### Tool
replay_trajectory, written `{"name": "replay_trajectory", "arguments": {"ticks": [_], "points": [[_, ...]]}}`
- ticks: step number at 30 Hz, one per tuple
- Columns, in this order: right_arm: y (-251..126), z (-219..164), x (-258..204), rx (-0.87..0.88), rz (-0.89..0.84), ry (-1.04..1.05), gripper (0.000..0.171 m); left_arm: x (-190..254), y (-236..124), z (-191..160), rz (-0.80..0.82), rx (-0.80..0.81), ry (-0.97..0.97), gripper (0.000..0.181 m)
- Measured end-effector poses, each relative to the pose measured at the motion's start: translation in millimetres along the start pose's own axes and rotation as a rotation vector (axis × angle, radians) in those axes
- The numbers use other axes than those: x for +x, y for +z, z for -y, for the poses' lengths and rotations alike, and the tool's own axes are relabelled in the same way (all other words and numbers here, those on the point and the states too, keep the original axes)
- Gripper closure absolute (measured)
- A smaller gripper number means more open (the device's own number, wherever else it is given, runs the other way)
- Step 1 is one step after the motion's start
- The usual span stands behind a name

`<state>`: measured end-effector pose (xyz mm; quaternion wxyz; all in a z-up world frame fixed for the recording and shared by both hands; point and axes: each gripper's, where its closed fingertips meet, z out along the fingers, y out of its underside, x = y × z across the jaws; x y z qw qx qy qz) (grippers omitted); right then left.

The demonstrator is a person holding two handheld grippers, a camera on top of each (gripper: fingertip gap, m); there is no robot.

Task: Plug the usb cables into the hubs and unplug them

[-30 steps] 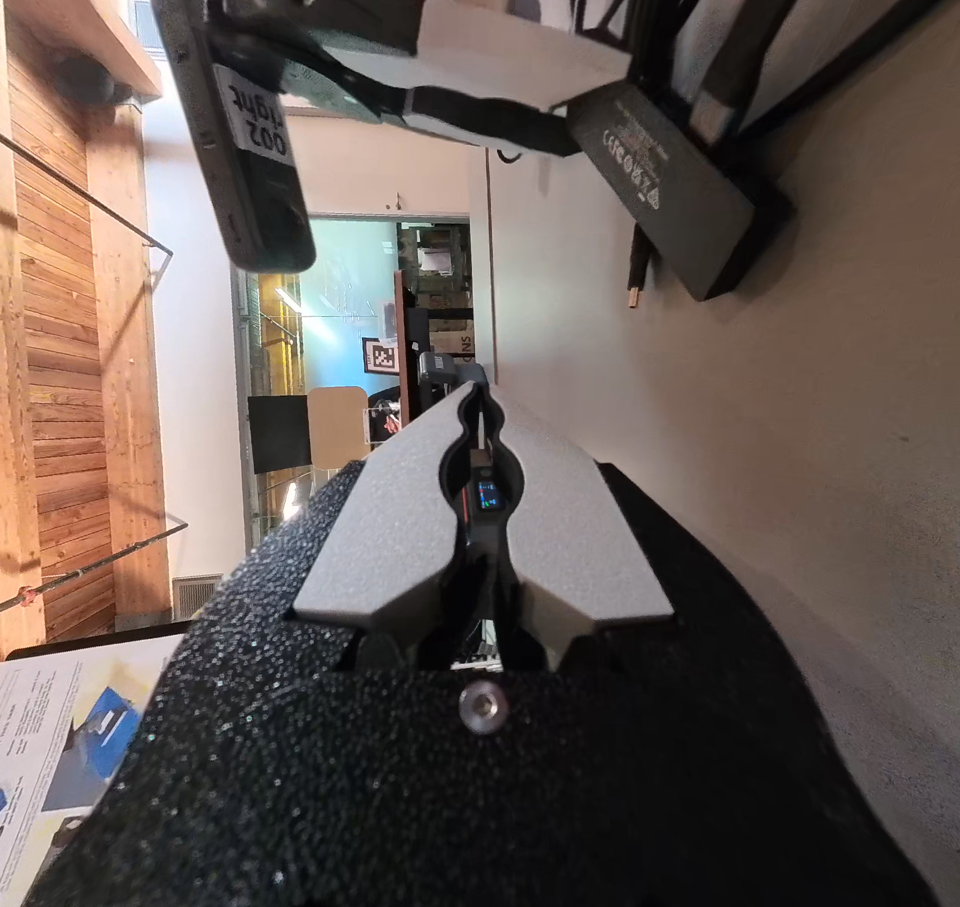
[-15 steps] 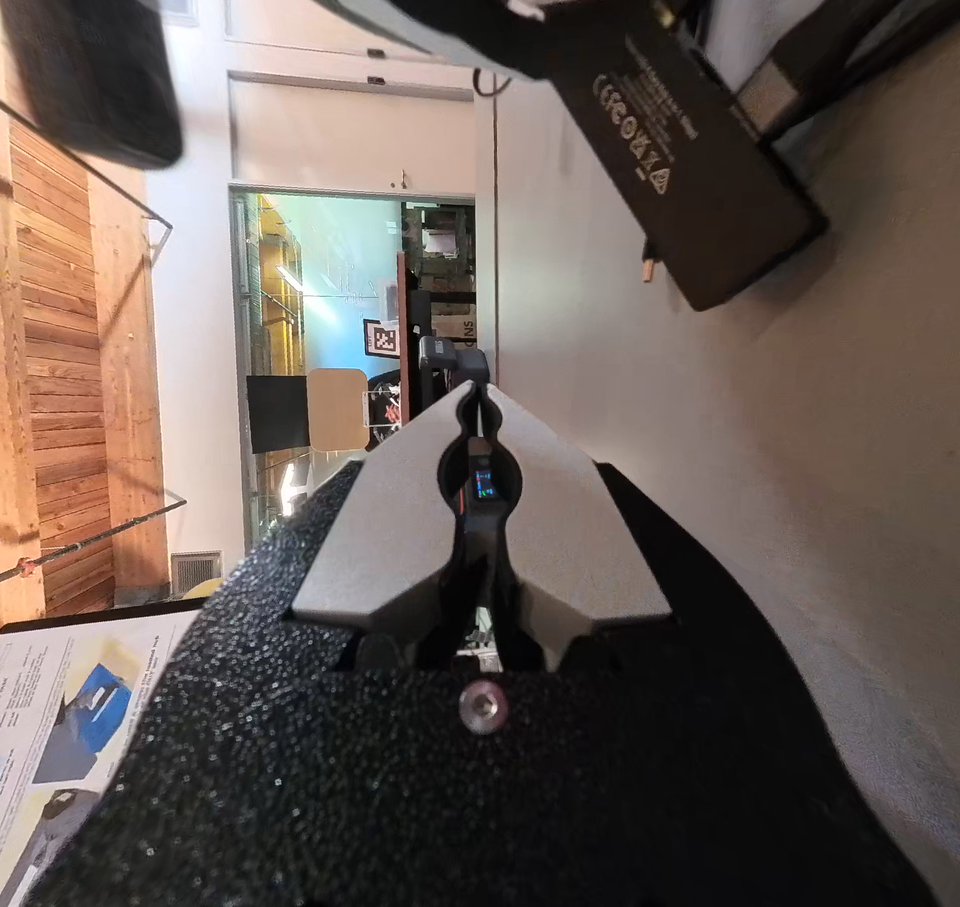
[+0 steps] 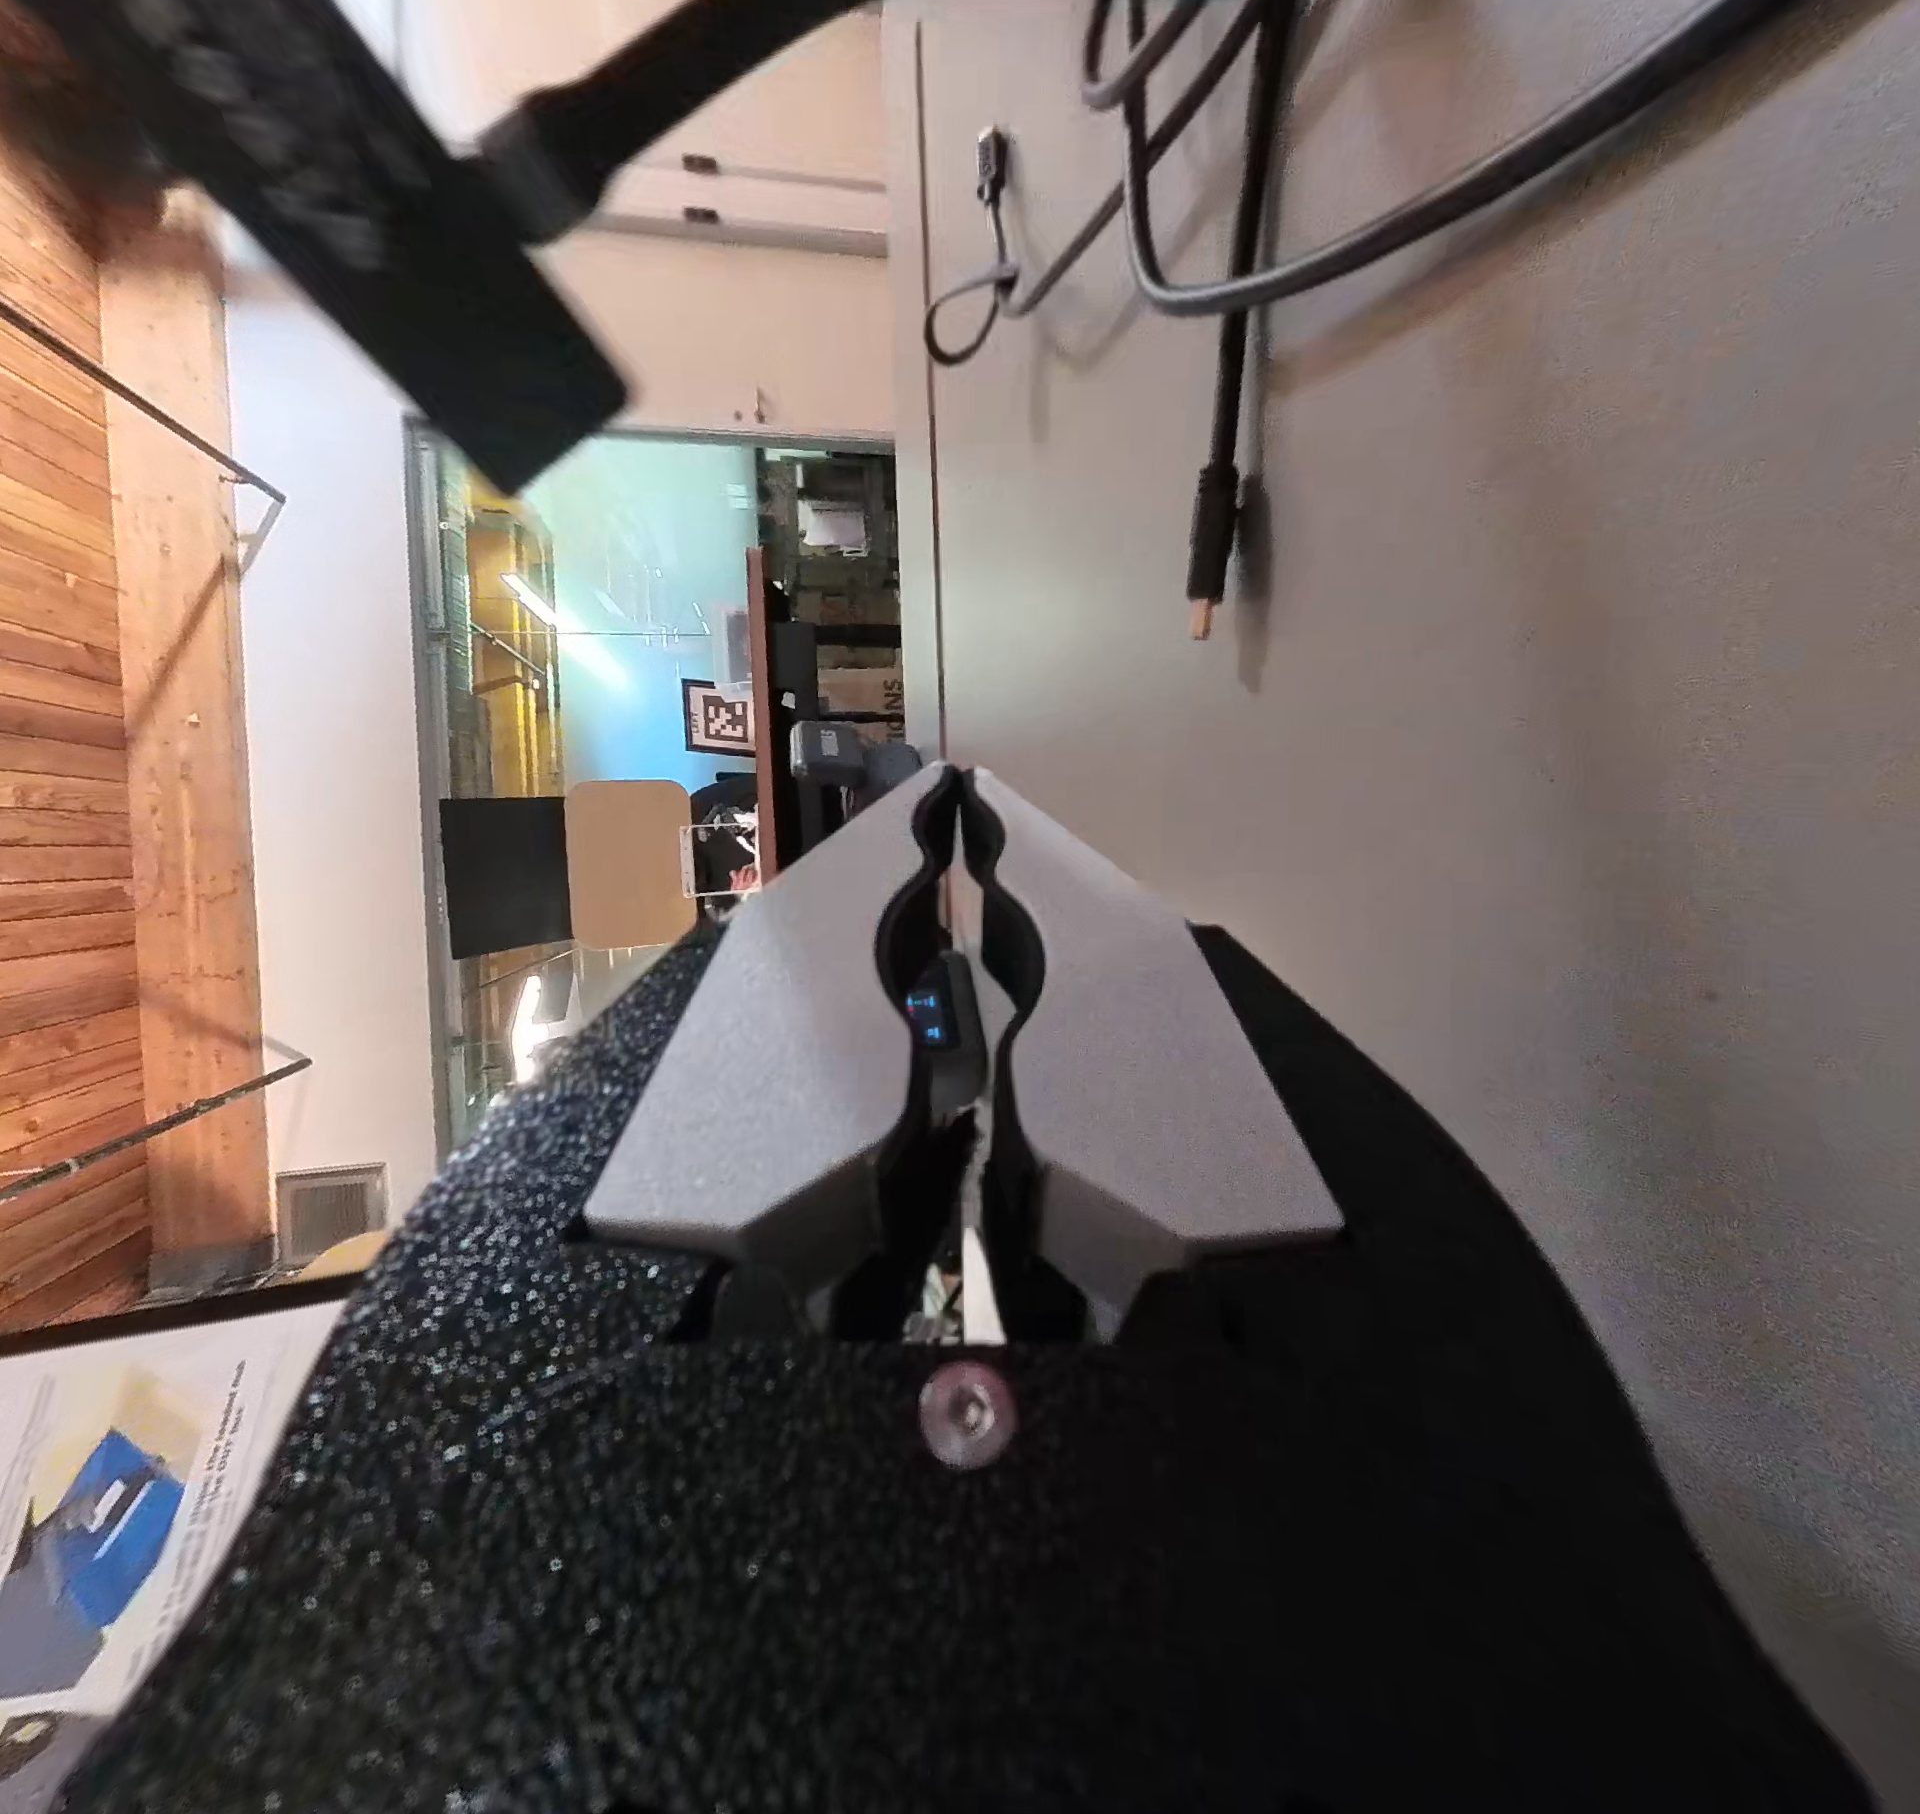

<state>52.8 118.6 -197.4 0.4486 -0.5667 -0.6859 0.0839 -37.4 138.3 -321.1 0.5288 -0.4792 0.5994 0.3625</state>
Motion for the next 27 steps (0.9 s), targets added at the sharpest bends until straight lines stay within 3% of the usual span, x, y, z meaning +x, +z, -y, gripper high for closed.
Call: {"name": "replay_trajectory", "arguments": {"ticks": [5,7,11,13,15,20,23,27], "points": [[-21,8,35,0.003,-0.148,-0.063,0.159,6,2,4,-0.029,0.024,-0.056,0.181],[-26,7,56,0.002,-0.283,-0.122,0.159,7,3,3,-0.035,0.023,-0.071,0.181],[-42,14,91,-0.052,-0.650,-0.425,0.159,5,4,1,-0.031,0.020,-0.091,0.181],[-44,21,87,-0.059,-0.716,-0.581,0.159,4,4,1,-0.027,0.019,-0.093,0.181],[-28,13,68,-0.102,-0.655,-0.721,0.159,4,4,2,-0.028,0.019,-0.091,0.181],[21,-59,19,-0.316,-0.420,-0.858,0.160,7,4,5,-0.044,0.024,-0.085,0.181],[33,-89,-2,-0.366,-0.289,-0.723,0.161,8,4,9,-0.050,0.028,-0.076,0.181],[37,-103,-13,-0.377,-0.191,-0.485,0.162,11,3,10,-0.059,0.026,-0.068,0.181]]}}
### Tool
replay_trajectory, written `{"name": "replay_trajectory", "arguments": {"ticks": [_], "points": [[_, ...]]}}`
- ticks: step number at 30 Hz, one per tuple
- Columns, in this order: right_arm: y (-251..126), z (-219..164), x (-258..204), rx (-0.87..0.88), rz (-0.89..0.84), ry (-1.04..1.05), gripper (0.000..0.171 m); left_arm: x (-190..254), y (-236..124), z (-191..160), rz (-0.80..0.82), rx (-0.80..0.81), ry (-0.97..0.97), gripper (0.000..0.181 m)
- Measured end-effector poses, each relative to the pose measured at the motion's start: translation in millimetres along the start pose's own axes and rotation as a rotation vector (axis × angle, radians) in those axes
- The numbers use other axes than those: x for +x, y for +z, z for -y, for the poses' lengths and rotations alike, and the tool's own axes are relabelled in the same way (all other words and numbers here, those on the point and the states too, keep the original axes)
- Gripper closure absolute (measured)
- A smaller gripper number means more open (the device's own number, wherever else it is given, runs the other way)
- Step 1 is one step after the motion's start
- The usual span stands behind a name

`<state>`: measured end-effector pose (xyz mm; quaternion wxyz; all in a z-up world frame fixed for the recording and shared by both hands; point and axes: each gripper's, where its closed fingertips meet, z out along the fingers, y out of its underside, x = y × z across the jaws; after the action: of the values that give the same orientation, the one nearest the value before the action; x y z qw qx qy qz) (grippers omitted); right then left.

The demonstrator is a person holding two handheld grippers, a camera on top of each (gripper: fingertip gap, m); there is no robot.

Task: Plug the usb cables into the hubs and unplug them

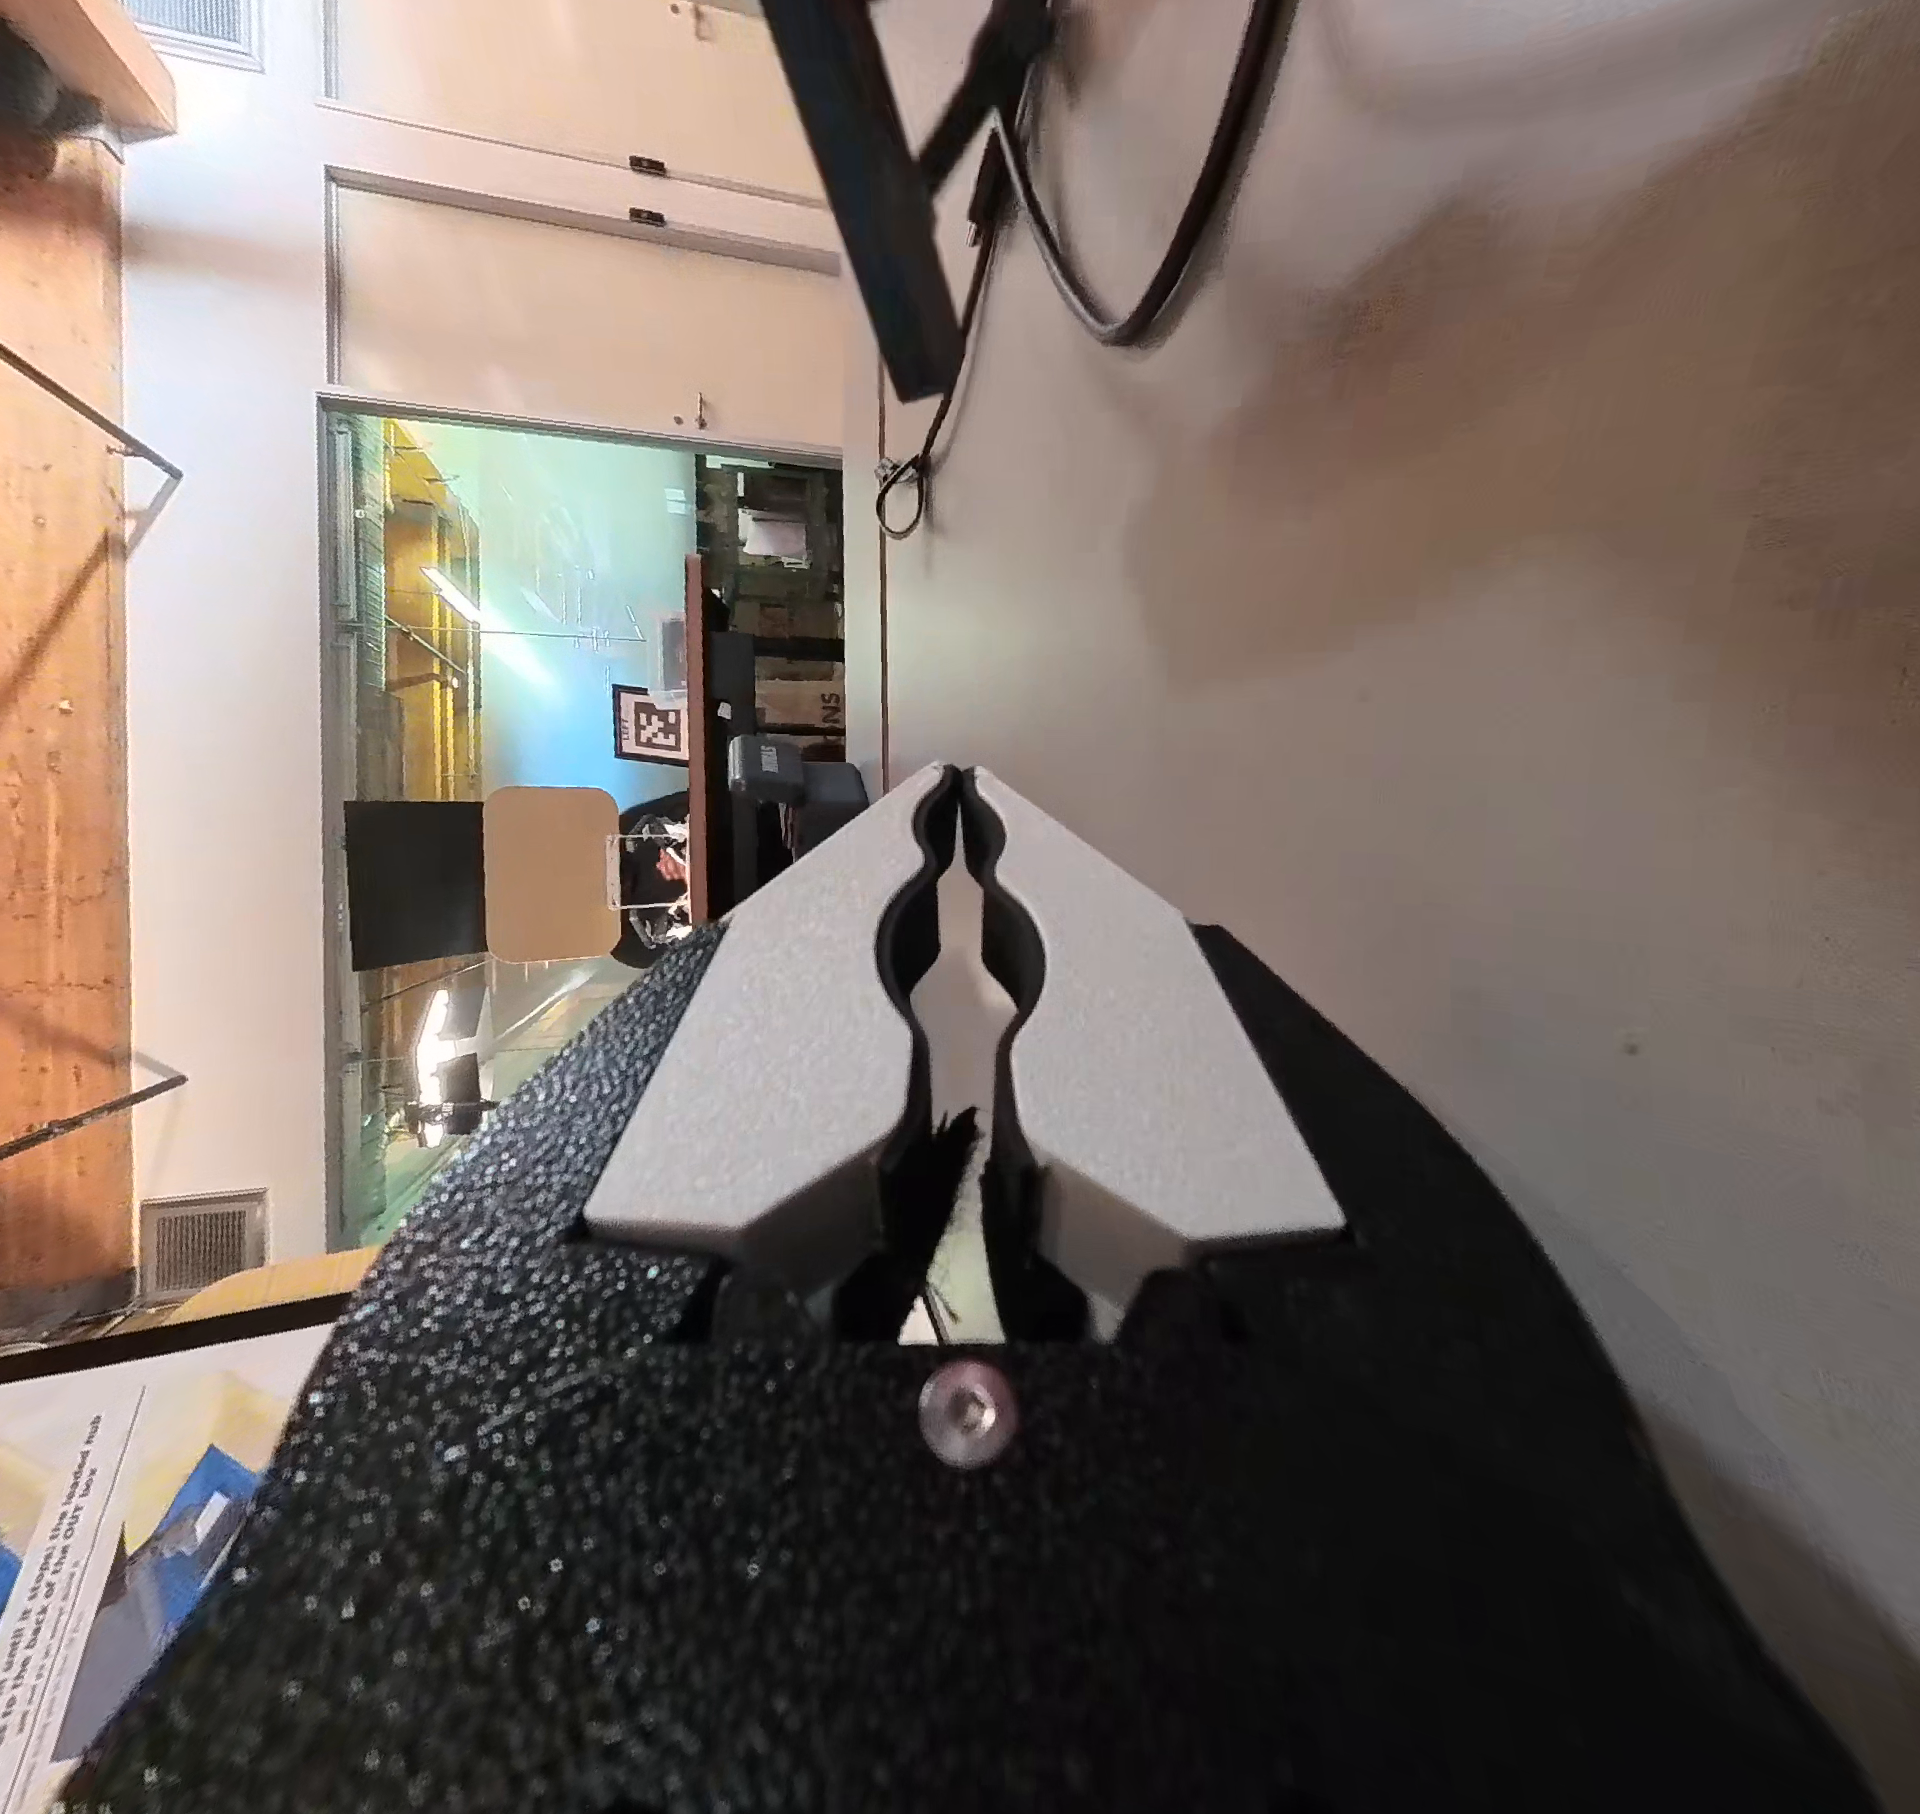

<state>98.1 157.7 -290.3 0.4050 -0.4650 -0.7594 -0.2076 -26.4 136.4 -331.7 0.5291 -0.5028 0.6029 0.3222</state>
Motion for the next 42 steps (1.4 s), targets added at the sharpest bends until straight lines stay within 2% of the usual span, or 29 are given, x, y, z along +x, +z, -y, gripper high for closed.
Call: {"name": "replay_trajectory", "arguments": {"ticks": [4,9,10,12,14,19,24,26,31,36,42], "points": [[7,-2,-25,-0.013,0.115,0.083,0.162,0,0,-1,-0.002,-0.004,0.000,0.181],[13,-6,-42,-0.010,0.128,0.120,0.158,-2,-1,-2,0.002,-0.006,-0.008,0.181],[14,-8,-46,-0.010,0.150,0.145,0.155,-2,-1,-2,0.001,-0.007,-0.008,0.181],[17,-18,-55,-0.043,0.188,0.176,0.132,-2,-1,-3,-0.003,-0.008,-0.005,0.181],[18,-23,-57,-0.037,0.200,0.217,0.130,-1,0,-2,-0.006,-0.007,-0.001,0.181],[11,-20,-50,0.053,0.280,0.423,0.108,3,0,-1,-0.019,-0.005,0.007,0.181],[5,-12,-58,0.116,0.496,0.557,0.098,6,0,-2,-0.028,-0.006,0.008,0.181],[2,-5,-54,0.153,0.576,0.650,0.083,6,-1,-2,-0.029,-0.007,0.008,0.181],[18,-13,-70,0.043,0.620,0.491,0.068,9,0,-3,-0.043,-0.005,0.005,0.181],[33,0,-70,0.033,0.666,0.495,0.069,11,0,-4,-0.055,-0.001,0.012,0.181],[43,7,-74,0.030,0.694,0.548,0.088,11,1,-5,-0.061,-0.001,0.000,0.181]]}}
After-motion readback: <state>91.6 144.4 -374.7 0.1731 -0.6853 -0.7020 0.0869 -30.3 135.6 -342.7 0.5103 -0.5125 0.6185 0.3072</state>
